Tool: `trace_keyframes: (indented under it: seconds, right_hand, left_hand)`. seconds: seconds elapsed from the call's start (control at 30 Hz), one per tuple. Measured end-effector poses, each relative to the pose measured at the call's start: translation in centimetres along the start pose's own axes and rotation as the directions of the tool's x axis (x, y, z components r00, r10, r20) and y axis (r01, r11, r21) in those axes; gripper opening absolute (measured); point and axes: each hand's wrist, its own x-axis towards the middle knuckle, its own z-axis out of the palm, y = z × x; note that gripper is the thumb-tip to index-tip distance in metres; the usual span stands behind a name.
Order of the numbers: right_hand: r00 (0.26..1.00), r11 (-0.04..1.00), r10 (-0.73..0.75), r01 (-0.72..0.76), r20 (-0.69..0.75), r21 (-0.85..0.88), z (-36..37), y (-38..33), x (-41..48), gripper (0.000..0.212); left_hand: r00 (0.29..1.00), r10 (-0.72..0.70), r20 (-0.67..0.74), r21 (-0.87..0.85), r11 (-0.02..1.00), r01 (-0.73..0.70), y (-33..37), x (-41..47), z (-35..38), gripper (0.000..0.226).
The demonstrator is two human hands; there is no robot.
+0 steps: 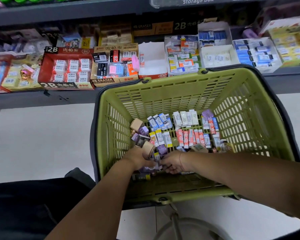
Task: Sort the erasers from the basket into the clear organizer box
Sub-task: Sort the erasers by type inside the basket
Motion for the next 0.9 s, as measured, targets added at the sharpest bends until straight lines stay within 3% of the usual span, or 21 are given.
trace_keyframes:
  seconds: [0.17, 0.3, 0.4, 0.5, 0.6, 0.7, 0.8, 0.9]
  right_hand:
    - [0.999, 0.997, 0.040, -0.042, -0.036, -0.057, 1.5, -0.5, 0.4, 0.023]
    - [0.998, 0.970, 0.046, -0.056, -0.047, -0.235, 1.3, -1.4, -0.9, 0.022]
    - [0.982, 0.869, -0.094, -0.001, -0.166, -0.494, -0.6, -2.5, -2.8, 0.026]
    - [0.927, 0.896, -0.231, 0.085, -0.295, -0.435, -2.9, -3.7, -4.1, 0.034]
    - [0.858, 0.898, -0.302, 0.108, -0.416, -0.427, -3.8, -5.3, -3.8, 0.042]
    - [0.821, 0.852, -0.344, 0.068, -0.456, -0.520, -2.9, -6.6, -2.6, 0.047]
    - [0.820, 0.799, -0.371, 0.042, -0.435, -0.600, -1.6, -7.0, -1.4, 0.054]
    - [0.827, 0.748, -0.390, 0.029, -0.404, -0.663, -0.7, -7.1, -0.9, 0.057]
  left_hand:
    - [0.999, -0.030, 0.035, 0.009, 1.000, 0.030, -0.1, 0.1, -0.6, 0.043]
    - [0.999, -0.035, 0.028, 0.089, 0.995, 0.033, 0.5, 0.0, -1.1, 0.041]
    - [0.983, 0.033, -0.183, 0.114, 0.993, -0.012, 1.3, 0.1, -1.3, 0.032]
    - [0.893, 0.148, -0.424, 0.088, 0.989, -0.123, 2.2, 0.8, -1.1, 0.029]
    - [0.904, 0.240, -0.355, 0.242, 0.957, -0.159, 2.5, 1.7, -0.3, 0.057]
    - [0.938, 0.227, -0.261, 0.326, 0.936, -0.136, 1.8, 1.9, 0.8, 0.051]
    - [0.946, 0.169, -0.277, 0.225, 0.968, -0.107, 1.2, 1.5, 0.6, 0.033]
    - [0.952, 0.068, -0.297, 0.123, 0.992, -0.033, 1.1, 0.9, -0.3, 0.036]
